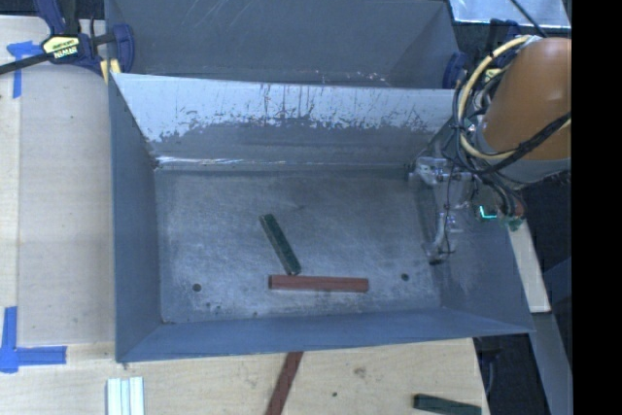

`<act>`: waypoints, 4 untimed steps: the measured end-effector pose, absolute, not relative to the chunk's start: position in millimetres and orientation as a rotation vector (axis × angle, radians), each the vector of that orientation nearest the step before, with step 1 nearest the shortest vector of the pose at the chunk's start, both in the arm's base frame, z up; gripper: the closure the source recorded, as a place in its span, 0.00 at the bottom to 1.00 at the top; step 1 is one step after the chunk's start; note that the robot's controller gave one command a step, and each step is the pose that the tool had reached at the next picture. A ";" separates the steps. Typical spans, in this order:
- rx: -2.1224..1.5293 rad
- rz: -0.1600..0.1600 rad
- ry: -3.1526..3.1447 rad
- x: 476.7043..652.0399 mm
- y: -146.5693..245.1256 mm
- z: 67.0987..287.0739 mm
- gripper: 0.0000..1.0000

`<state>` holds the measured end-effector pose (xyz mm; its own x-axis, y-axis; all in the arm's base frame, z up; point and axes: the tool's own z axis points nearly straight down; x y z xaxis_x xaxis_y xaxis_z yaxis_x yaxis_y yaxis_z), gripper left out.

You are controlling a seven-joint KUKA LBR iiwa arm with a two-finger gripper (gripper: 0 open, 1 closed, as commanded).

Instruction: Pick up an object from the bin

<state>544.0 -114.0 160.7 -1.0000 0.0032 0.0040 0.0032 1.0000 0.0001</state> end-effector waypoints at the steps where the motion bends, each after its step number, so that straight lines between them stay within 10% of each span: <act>1: 0.000 0.002 -3.145 546.0 -113.8 164.6 0.00; 3: 0.078 0.000 -3.145 503.0 -87.8 71.9 0.00; 4: 0.399 -0.001 -3.122 533.2 6.3 70.8 1.00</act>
Offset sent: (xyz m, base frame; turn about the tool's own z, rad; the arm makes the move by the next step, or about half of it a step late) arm -0.0553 0.0629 -0.0798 -0.1660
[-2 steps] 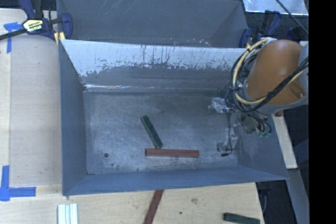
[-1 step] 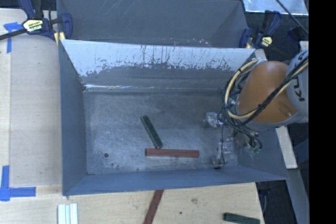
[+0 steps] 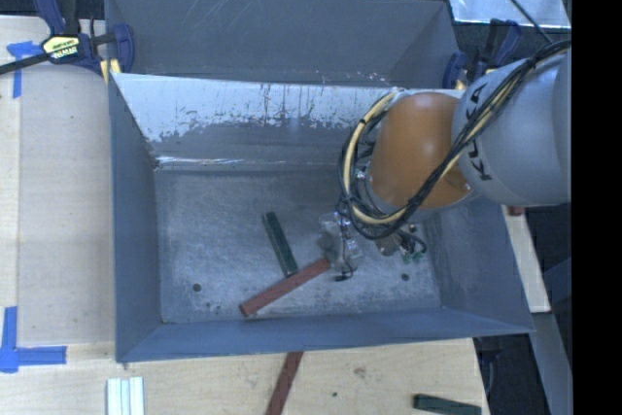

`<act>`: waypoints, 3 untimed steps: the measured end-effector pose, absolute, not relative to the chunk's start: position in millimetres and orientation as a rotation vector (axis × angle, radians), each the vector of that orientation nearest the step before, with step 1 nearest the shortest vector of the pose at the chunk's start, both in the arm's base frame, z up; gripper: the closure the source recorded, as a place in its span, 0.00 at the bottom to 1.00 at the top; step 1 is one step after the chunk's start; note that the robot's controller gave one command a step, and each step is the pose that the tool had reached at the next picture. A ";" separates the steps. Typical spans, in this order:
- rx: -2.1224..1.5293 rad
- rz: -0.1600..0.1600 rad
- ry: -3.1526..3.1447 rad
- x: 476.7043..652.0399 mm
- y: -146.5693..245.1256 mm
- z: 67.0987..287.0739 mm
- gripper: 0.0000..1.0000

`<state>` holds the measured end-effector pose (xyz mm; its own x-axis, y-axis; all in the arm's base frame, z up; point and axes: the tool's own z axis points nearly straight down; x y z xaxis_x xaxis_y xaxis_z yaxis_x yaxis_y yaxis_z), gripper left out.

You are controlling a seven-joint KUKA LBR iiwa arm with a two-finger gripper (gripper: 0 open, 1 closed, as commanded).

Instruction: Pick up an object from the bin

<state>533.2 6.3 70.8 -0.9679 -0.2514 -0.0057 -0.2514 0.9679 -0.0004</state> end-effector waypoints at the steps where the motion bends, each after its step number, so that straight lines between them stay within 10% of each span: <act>1: -0.398 -0.001 3.112 532.6 5.7 70.2 0.00; 3: -0.403 -0.001 3.113 532.0 6.7 70.2 0.00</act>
Offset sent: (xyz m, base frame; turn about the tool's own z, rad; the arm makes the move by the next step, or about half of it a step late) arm 0.0000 0.0000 0.0000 0.0000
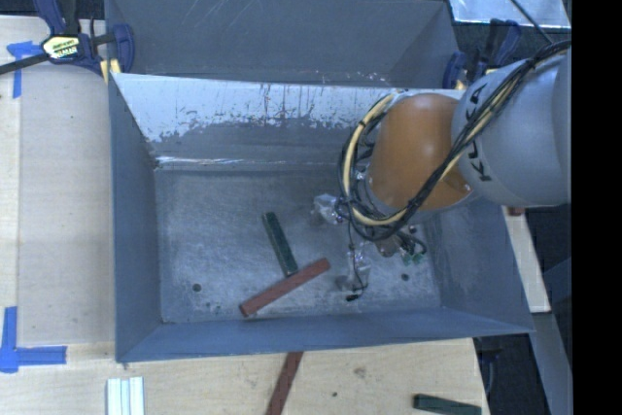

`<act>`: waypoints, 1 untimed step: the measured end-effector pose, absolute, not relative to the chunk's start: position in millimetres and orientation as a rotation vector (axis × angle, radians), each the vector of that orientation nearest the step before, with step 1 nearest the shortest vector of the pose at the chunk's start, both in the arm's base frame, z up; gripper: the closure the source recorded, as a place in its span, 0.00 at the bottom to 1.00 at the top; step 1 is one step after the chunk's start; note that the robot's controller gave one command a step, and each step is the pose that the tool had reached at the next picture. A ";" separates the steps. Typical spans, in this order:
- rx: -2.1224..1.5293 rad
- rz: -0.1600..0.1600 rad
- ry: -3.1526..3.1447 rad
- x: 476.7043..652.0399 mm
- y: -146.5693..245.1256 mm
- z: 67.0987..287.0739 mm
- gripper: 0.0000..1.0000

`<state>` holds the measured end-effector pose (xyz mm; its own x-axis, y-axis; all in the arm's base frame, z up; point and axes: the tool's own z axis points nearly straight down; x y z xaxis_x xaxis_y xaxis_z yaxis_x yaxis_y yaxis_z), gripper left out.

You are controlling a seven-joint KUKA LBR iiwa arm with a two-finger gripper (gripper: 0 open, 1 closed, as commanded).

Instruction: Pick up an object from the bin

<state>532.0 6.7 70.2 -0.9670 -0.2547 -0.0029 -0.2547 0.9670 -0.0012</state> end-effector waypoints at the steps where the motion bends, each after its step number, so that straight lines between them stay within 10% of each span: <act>1: -0.510 0.001 3.096 529.2 32.2 70.1 0.00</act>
Offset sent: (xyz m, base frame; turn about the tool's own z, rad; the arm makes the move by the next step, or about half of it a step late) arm -0.0286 0.0433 -0.0002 -0.3155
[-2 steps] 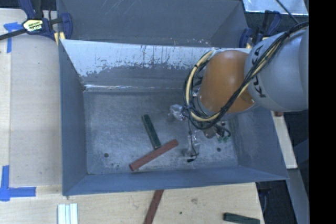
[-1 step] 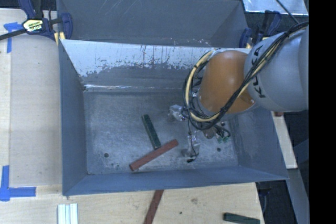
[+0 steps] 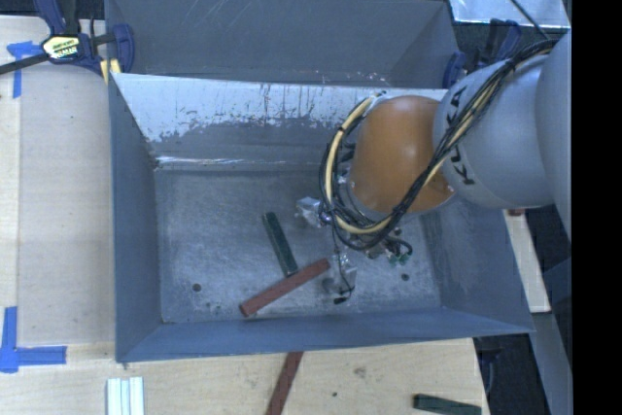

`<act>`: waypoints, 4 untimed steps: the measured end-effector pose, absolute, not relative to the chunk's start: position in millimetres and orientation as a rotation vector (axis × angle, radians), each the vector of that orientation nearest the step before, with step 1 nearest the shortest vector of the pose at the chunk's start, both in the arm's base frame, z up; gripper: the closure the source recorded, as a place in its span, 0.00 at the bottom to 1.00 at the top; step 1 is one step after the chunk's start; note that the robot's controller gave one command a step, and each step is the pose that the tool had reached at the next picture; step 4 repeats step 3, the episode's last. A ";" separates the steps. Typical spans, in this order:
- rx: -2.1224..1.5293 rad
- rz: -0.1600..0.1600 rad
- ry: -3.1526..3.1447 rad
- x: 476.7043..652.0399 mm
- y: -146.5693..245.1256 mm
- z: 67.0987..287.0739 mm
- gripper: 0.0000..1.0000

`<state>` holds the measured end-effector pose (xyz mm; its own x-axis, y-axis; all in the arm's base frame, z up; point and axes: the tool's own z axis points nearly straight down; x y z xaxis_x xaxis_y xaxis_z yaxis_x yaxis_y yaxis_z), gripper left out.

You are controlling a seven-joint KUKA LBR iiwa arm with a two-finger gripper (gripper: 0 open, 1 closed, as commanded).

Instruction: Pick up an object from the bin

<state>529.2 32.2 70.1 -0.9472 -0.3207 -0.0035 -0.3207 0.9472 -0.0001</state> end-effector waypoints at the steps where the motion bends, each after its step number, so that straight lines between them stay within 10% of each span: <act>1: -0.887 0.002 3.011 503.9 50.5 70.5 1.00; 2: -0.888 0.001 3.011 503.9 50.5 70.5 1.00; 3: -0.910 -0.003 2.998 515.0 35.8 237.0 1.00; 4: -0.910 -0.003 2.998 515.0 35.8 237.0 1.00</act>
Offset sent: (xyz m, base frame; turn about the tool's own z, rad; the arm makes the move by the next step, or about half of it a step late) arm 0.0000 0.0000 0.0000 0.0000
